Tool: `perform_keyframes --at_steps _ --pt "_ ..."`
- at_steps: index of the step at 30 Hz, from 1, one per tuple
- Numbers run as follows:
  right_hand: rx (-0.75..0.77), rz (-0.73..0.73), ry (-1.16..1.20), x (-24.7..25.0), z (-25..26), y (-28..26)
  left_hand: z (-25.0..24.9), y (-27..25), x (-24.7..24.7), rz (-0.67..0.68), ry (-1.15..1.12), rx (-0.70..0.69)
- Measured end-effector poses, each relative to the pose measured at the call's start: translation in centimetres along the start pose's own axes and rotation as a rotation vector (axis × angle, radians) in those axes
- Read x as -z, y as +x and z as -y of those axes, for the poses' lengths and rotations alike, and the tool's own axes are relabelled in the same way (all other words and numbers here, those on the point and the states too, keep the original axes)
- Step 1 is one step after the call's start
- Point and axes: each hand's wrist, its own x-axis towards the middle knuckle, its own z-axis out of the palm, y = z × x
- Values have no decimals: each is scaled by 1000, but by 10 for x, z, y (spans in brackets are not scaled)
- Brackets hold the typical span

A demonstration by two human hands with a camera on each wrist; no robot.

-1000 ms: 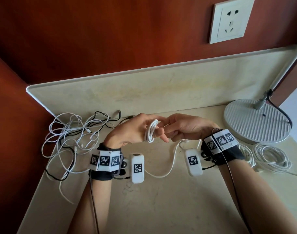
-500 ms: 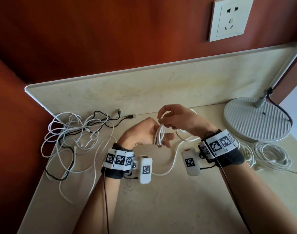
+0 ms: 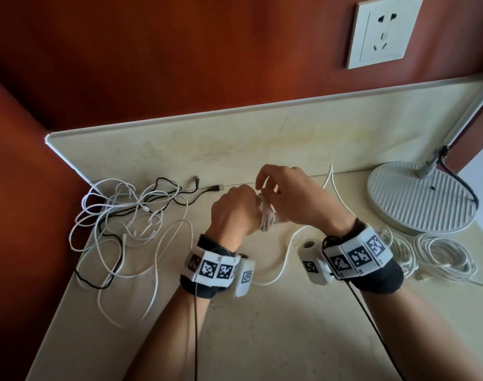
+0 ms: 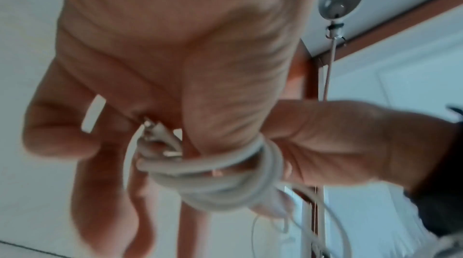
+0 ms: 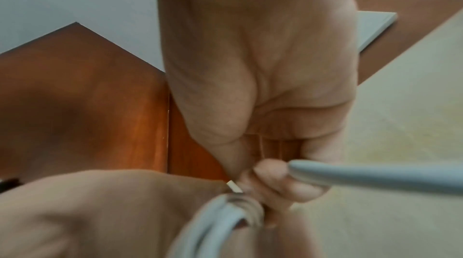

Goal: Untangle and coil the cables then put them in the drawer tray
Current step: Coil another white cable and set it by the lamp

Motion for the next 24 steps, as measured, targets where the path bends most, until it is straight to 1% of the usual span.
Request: perform_keyframes --at_steps 1,2,4,7,9,11,12,15,17,18,20,24 --pt "6 -39 6 -2 2 0 -1 -3 0 -115 38 -5" --pt "9 -65 21 -4 5 -1 -1 -6 1 -202 43 -7" --pt "5 -80 62 -5 11 -4 2 -5 4 -335 41 6" --pt "17 -80 153 -6 21 -9 8 0 10 -466 2 69" --pt "10 -109 162 -6 24 -9 8 0 10 -514 5 48" --pt "-19 -164 171 -7 21 -6 10 1 7 -497 -9 -20" --pt "-40 -200 193 -8 18 -3 12 4 6 -456 -13 -59" --pt "-100 -293 296 -6 8 4 10 5 7 -266 -65 -155" --pt "-114 -295 361 -2 5 5 3 0 6 -178 -63 -154" --pt "-116 -278 384 0 5 4 0 -2 4 -170 -39 -152" --pt "-111 -244 406 1 7 2 -1 -1 -3 -198 -9 -141" --pt "-69 -264 443 -6 17 -3 2 0 0 -363 -119 -57"
